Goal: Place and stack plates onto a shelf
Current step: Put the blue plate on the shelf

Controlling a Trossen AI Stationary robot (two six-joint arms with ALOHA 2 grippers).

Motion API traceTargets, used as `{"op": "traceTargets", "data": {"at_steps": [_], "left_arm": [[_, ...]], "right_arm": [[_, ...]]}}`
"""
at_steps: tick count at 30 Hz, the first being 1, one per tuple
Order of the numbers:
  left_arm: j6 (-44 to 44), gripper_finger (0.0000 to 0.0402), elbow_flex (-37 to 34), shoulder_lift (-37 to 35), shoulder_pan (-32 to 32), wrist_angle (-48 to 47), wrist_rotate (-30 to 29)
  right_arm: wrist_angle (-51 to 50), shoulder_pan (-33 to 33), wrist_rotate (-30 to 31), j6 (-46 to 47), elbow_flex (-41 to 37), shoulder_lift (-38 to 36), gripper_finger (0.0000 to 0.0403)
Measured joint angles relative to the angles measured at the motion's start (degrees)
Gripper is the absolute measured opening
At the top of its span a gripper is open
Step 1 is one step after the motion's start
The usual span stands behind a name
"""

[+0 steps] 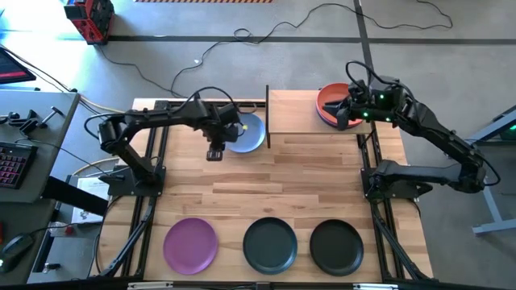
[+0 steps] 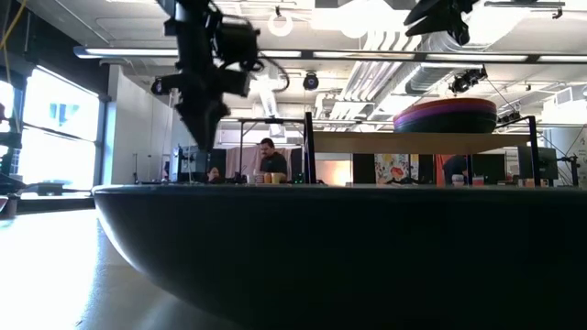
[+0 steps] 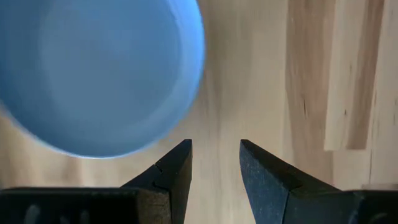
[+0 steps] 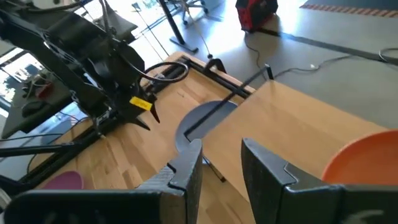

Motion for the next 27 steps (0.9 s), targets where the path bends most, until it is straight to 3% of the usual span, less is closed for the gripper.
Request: {"op": "traceTargets", "data": {"at_steps": [9, 18, 22, 27], "left_arm": [[7.08, 0.0105, -8.09, -1.64, 0.23, 13.28, -0.94], [12.31, 0.0102, -13.72, -1.63, 0.23, 18.26, -1.46], [13.58, 0.0101, -15.64, -1.22, 0.23, 23.03, -5.66], [17.11, 0.0102, -16.2, -0.76, 0.23, 25.67, -6.47]], "right_arm": [[-0.69, 0.0, -0.06, 1.28, 0.0, 0.0, 0.0095], [-0.72, 0.0, -0.07, 1.54, 0.0, 0.0, 0.0095], [-0.74, 0.0, -0.07, 1.54, 0.0, 0.0, 0.0095], [-0.74, 0.0, -0.09, 1.54, 0.0, 0.0, 0.0095]]}}
